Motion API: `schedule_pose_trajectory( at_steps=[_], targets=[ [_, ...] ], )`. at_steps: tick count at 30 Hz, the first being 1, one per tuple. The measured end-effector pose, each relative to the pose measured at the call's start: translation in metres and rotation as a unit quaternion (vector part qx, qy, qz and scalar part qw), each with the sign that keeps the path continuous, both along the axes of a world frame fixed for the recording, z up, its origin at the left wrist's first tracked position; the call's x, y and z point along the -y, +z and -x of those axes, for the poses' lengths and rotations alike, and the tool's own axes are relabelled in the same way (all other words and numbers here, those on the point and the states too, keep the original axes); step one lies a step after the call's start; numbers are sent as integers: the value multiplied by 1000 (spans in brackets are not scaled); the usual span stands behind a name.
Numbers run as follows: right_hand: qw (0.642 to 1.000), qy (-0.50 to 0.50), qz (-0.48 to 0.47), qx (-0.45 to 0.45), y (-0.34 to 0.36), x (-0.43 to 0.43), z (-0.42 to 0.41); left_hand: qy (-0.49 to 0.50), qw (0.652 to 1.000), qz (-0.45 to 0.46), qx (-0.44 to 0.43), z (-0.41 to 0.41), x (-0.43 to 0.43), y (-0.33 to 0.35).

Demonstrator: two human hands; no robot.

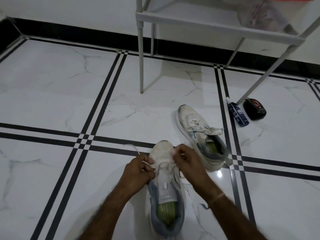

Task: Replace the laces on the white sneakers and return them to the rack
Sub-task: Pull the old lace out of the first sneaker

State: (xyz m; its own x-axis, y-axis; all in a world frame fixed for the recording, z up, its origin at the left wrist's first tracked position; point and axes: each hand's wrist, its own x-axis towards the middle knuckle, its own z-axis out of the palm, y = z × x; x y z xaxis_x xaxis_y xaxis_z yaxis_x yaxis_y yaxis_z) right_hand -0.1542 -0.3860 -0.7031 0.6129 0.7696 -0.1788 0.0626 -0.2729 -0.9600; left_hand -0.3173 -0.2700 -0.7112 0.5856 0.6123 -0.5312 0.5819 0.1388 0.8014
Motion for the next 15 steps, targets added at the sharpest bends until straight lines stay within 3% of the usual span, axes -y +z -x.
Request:
schedule_pose_trajectory(
  at_steps=[1,3,5,6,7,8,9,10,11,12,13,14,15],
  targets=[
    [993,74,52,77,2,-2,3,-1,1000,-4,-1,0,0,0],
    [942,187,165,226,-4,-9,10,-6,1000,-14,-2,-2,0,0],
    [872,238,251,346,-15,-16,17,-10,1000,-29,-7,-4,1,1],
    [856,243,260,375,-20,-17,19,-11,999,-35,-11,-4,1,1],
    [876,231,232,355,-23,-17,20,-10,999,-35,-13,-3,1,2],
    [924,195,173,279,-22,-15,19,-8,999,-30,-10,-2,0,2],
    [978,118,110,131,-14,-12,15,-7,1000,-24,-7,-2,-1,2],
    [997,16,26,-77,-5,-10,10,-3,1000,-19,-6,0,-2,1],
    [958,-70,-64,-269,5,-7,4,-3,1000,-15,-5,0,-2,1],
    [913,-116,-108,-376,11,-3,1,-1,1000,-12,-5,0,-2,0],
    [907,-122,-108,-388,15,-2,-2,-1,1000,-10,-5,0,-1,0],
    [945,-97,-68,-305,17,-1,-3,-5,1000,-11,-5,-1,0,0],
    [989,-28,-9,-144,17,-2,0,-9,1000,-14,-6,-2,0,0]
  ],
)
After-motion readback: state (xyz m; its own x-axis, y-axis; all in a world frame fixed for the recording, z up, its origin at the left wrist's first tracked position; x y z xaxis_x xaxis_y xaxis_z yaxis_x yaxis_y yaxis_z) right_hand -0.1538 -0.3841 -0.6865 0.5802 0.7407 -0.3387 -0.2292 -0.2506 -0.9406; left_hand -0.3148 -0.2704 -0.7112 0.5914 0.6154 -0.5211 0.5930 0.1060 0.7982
